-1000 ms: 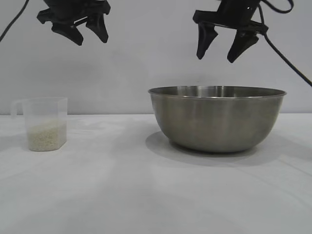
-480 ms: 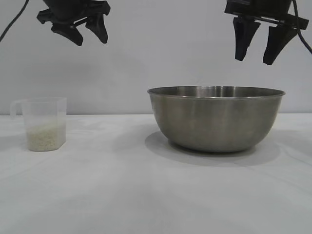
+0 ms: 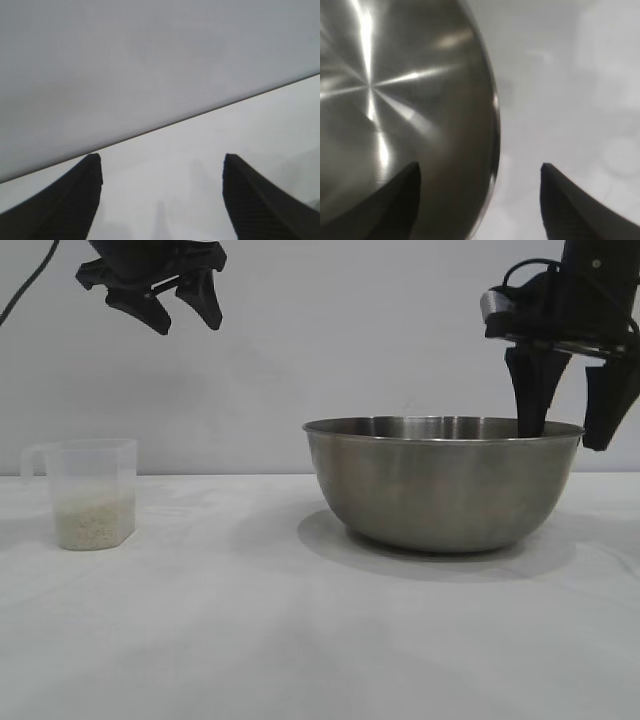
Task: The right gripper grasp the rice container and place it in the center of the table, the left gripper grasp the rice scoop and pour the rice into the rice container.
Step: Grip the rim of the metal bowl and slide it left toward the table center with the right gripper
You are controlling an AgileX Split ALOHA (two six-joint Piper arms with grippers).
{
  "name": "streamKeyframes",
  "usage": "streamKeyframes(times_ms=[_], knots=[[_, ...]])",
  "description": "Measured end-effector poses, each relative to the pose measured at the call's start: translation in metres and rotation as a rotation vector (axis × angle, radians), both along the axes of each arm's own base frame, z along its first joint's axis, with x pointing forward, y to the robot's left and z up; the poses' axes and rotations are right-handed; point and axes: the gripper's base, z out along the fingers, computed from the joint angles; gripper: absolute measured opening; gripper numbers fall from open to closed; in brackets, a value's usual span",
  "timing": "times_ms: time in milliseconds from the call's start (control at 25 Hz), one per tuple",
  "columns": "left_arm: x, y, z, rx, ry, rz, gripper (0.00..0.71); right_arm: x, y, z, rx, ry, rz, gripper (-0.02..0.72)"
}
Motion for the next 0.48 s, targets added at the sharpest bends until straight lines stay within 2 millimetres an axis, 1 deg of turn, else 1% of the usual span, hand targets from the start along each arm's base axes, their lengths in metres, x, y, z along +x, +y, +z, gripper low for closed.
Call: streamKeyframes(times_ms=[80,120,160,240,320,360,480], knots=[[0.000,0.000,0.000,0.000,0.001,0.000,0.433,0.001,0.000,0.000,0.003,-0.014,-0.005,0.475],[0.000,0.000,0.000,0.000,0.001,0.000,0.433,0.002,0.000,0.000,0.004,-0.023,-0.007,0.426],[0.000,0.000,0.000,0.000,0.001,0.000,0.433,0.003,0.001,-0.001,0.007,-0.025,-0.009,0.392],[0.000,0.000,0.000,0.000,0.001,0.000,0.433,0.004,0.001,-0.004,0.006,-0.028,-0.010,0.293],[0.000,0.000,0.000,0.000,0.002,-0.001,0.433,0.005,0.001,-0.008,0.005,-0.021,-0.011,0.139],[0.000,0.000,0.000,0.000,0.002,-0.001,0.433,0.006,0.001,-0.011,0.004,-0.018,-0.012,0.083],[0.000,0.000,0.000,0.000,0.002,-0.001,0.433,0.007,0.003,-0.017,0.017,-0.011,-0.021,0.000]])
